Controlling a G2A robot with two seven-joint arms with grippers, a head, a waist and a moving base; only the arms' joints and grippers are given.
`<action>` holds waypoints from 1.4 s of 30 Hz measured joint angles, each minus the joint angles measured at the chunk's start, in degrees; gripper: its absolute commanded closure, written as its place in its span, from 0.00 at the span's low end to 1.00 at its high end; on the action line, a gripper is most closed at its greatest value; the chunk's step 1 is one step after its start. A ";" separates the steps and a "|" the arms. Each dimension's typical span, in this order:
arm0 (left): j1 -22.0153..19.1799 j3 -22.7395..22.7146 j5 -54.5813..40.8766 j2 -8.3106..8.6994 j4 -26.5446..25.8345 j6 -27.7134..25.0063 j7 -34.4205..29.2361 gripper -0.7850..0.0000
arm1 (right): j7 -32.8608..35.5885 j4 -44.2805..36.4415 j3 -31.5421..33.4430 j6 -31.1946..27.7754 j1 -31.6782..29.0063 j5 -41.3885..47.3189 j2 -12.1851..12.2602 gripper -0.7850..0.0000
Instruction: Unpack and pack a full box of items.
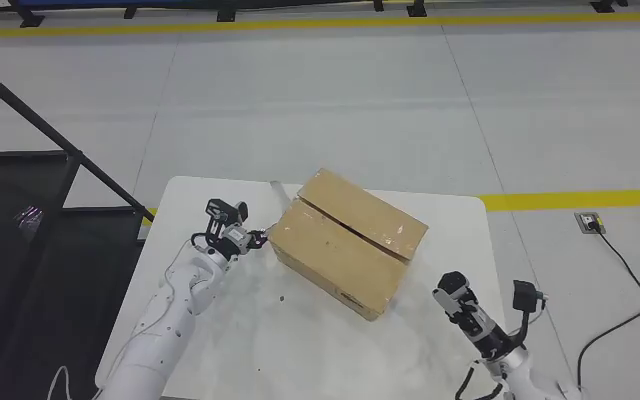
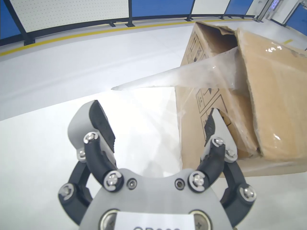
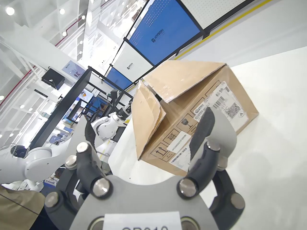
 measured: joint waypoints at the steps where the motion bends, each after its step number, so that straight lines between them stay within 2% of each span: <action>1: 0.43 -0.22 0.30 0.23 -0.49 -0.84 0.25 0.00 | 1.57 0.77 -0.12 -0.67 0.99 1.42 0.10 0.00; 8: 4.41 -1.57 1.51 1.41 -5.04 -2.60 1.28 0.00 | 10.66 6.23 -0.73 -3.86 6.81 10.77 0.76 0.00; 13: 7.75 -3.05 -0.62 2.09 -9.62 -5.35 0.38 0.00 | 21.11 7.13 -0.13 -7.21 9.29 10.16 1.77 0.00; 25: 14.90 -5.61 -1.47 3.52 -20.22 -6.55 -4.33 0.00 | 18.58 6.41 0.27 -6.76 9.09 10.57 1.85 0.00; 33: 17.56 -6.32 -2.30 3.94 -23.47 -6.74 -5.78 0.00 | 21.06 9.94 -0.23 -5.14 12.59 13.28 2.33 0.00; 38: 18.86 -6.51 -2.15 4.19 -25.37 -6.99 -6.62 0.00 | 25.47 13.99 -0.84 -4.39 16.15 17.14 2.78 0.00; 42: 19.45 -7.29 -2.19 4.21 -25.66 -3.04 -6.31 0.00 | 26.44 15.39 -0.40 -4.15 17.20 18.10 3.06 0.00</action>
